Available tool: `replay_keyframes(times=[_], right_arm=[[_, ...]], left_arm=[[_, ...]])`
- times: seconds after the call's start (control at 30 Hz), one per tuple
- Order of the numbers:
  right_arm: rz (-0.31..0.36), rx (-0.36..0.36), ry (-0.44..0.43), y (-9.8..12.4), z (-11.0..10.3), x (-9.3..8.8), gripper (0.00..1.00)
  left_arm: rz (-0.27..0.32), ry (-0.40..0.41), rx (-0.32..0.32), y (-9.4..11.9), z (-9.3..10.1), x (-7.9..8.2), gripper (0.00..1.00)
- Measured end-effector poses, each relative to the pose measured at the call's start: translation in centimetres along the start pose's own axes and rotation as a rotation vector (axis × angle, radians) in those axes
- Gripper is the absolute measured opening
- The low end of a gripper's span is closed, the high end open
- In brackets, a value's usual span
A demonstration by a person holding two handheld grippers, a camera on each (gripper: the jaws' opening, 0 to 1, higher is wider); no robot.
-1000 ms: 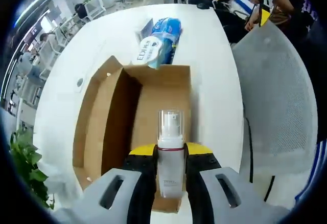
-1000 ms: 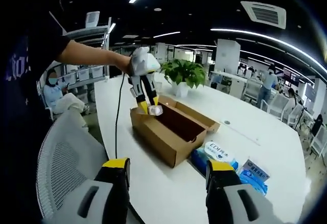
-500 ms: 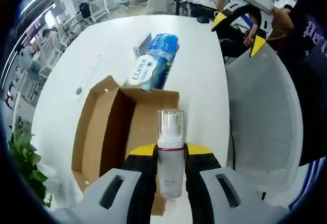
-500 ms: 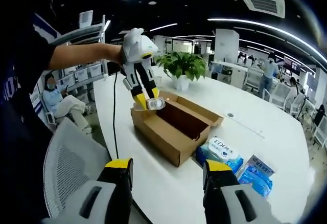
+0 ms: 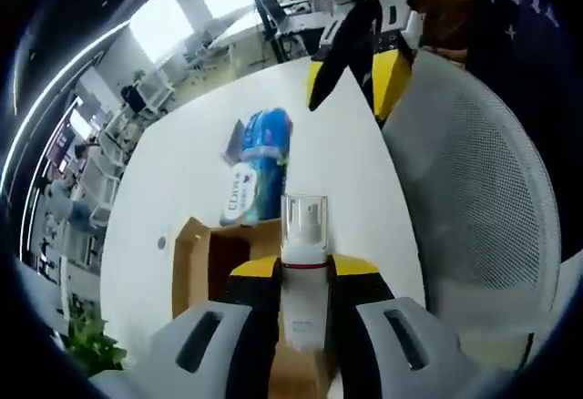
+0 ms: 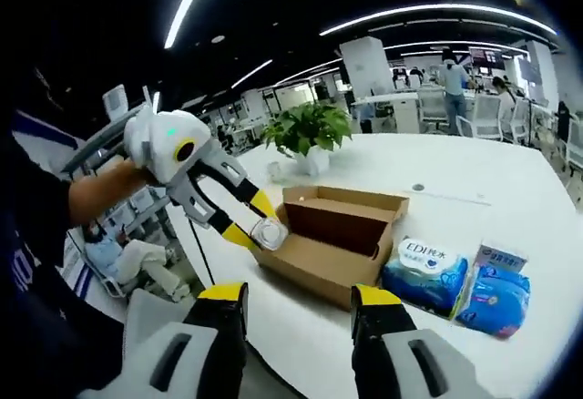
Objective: Operate the shoe box by opening the lid, removing the specified soft item, and placing it in the target area until the item is outside and the box remains undamaged.
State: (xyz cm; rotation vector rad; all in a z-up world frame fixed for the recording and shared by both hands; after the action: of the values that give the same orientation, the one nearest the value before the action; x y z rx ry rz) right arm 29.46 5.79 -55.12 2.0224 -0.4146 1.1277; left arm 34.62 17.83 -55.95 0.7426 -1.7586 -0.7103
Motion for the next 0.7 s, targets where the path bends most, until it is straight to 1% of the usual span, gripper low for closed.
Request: replay_keyframes(times=[0.07,0.13,0.2,0.27,0.3,0.37,0.5,0.7], right_arm=[[0.003,0.009,-0.019,-0.2,-0.2,0.1,0.42],[0.005,0.024,-0.034,-0.6,-0.7,0.1,0.41],[0.003,0.029,-0.036,-0.9,-0.9,0.1,0.4],[0.001,0.034,-0.038,-1.1,-1.1,0.0,0.4],[0.003,0.045,-0.049,-1.3,-1.3,0.0,0.4],[0.009,0.063,-0.065,-1.4,-1.6,0.1,0.39],[0.011,0.065,-0.077,-1.8,-1.7,0.2,0.36],[0.007,0.069,-0.144,-2.4,-1.5,0.1,0.3]], left_arm=[[0.013,-0.015,0.008,-0.1,0.4,0.2,0.19],[0.041,-0.041,0.026,-0.3,0.8,0.6,0.19],[0.068,-0.043,0.037,-0.4,1.0,1.1,0.19],[0.073,-0.047,0.047,-0.5,1.2,1.3,0.19],[0.078,-0.062,0.064,-0.7,1.3,1.6,0.19],[0.086,-0.063,0.075,-0.9,1.5,1.9,0.19],[0.111,-0.074,0.093,-1.2,1.9,2.4,0.19],[0.132,-0.099,0.116,-1.9,2.5,3.1,0.19]])
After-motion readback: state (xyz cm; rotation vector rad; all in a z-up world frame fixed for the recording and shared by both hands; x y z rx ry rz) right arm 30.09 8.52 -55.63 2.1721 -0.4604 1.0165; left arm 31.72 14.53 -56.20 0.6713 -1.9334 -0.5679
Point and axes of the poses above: the point that each gripper's makers call its tool centre point, and the gripper's own axes: y roughly backward along the fingers, z roughly to its right, x roughly out of its top, the point moved 4 cm from there along y, roughly backward along the fingers, and after that the axes turned 3 degrees about y, right-handed, at the moved point
